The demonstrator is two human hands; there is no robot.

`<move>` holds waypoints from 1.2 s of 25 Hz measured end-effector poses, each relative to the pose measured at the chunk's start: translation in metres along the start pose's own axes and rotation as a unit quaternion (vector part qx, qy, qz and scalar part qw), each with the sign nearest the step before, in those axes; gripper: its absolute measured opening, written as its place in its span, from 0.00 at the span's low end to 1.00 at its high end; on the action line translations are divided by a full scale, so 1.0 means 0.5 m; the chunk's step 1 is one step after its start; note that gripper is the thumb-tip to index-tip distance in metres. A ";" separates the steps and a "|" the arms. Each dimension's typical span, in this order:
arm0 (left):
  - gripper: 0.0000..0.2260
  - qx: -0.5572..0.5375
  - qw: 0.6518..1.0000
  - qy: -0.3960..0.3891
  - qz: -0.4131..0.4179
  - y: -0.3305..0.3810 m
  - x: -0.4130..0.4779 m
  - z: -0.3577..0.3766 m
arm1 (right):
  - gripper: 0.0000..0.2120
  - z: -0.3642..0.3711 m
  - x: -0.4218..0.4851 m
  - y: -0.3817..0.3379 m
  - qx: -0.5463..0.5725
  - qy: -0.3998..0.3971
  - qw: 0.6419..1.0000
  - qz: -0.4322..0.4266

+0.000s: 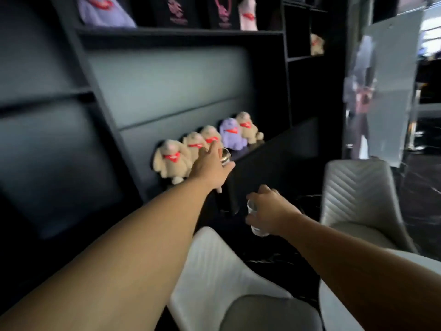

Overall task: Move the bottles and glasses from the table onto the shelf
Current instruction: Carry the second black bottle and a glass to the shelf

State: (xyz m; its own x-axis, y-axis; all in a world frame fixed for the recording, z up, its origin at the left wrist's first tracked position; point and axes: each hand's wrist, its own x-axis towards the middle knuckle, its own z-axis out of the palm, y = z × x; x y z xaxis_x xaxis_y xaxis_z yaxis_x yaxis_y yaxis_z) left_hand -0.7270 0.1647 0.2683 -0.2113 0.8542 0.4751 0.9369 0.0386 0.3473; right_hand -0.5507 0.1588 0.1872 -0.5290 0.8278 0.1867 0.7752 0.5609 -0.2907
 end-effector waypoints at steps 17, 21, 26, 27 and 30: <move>0.30 0.172 0.940 0.269 -0.122 -0.730 0.151 -0.952 | 0.25 -0.159 0.581 -1.058 0.110 0.162 0.950 -0.243; 0.28 0.155 0.926 0.320 -0.125 -0.807 0.233 -1.072 | 0.26 -0.208 0.722 -1.188 0.157 0.194 0.934 -0.254; 0.29 0.160 0.898 0.392 -0.117 -0.878 0.366 -1.153 | 0.27 -0.271 0.922 -1.315 0.233 0.243 0.905 -0.261; 0.29 0.168 0.893 0.399 -0.119 -0.893 0.392 -1.161 | 0.27 -0.274 0.967 -1.338 0.239 0.245 0.901 -0.265; 0.29 0.202 0.881 0.405 -0.139 -0.945 0.476 -1.175 | 0.27 -0.272 1.100 -1.400 0.232 0.232 0.905 -0.271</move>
State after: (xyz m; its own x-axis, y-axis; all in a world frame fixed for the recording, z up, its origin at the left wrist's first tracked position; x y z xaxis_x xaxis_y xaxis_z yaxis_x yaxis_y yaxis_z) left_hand -1.3835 0.0451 0.6921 -0.4242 0.1379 0.8950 0.8053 0.5094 0.3033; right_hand -1.3371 0.2227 0.6211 -0.5032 0.4074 0.7621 0.1607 0.9106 -0.3807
